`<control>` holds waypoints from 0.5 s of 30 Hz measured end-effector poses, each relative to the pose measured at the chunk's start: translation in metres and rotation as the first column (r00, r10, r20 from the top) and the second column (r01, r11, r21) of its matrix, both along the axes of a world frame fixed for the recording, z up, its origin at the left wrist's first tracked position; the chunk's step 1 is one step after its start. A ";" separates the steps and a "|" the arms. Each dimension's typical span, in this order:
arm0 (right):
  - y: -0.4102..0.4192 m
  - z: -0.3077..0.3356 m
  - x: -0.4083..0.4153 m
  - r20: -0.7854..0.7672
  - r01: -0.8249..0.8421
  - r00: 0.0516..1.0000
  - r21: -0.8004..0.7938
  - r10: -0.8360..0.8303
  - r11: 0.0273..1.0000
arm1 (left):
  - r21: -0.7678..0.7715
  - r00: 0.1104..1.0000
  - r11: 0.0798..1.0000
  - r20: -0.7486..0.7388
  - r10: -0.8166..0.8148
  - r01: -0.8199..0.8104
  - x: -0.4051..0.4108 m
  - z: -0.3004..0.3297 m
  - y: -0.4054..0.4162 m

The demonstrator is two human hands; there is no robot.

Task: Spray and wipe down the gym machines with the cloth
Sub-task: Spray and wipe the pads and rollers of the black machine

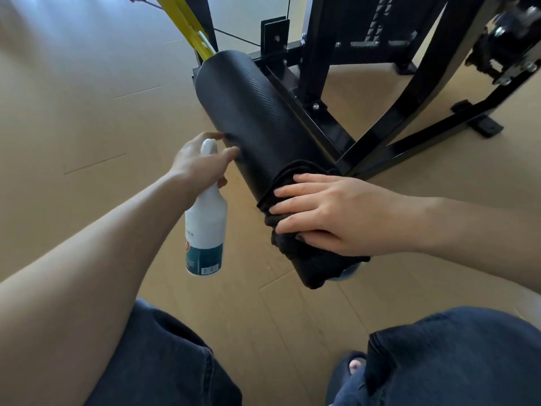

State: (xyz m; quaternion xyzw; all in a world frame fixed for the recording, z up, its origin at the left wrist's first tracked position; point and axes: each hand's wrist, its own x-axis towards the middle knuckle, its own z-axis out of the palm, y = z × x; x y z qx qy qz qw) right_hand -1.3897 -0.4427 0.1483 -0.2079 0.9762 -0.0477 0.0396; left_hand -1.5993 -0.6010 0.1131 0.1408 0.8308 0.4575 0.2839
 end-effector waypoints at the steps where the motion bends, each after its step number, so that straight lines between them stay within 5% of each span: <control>1: 0.004 0.003 -0.010 0.031 -0.035 0.999 0.029 0.034 0.999 | 0.024 1.000 1.000 0.015 0.002 -0.002 0.001 -0.001 0.004; 9: -0.006 -0.004 -0.115 0.051 -0.038 0.998 0.276 0.024 0.960 | 0.127 0.993 0.986 0.075 0.094 -0.104 -0.003 -0.004 0.018; 15: -0.043 -0.014 -0.082 0.210 -0.048 0.977 0.363 -0.031 0.931 | 0.055 0.998 0.998 -0.040 0.040 -0.037 -0.009 -0.010 0.018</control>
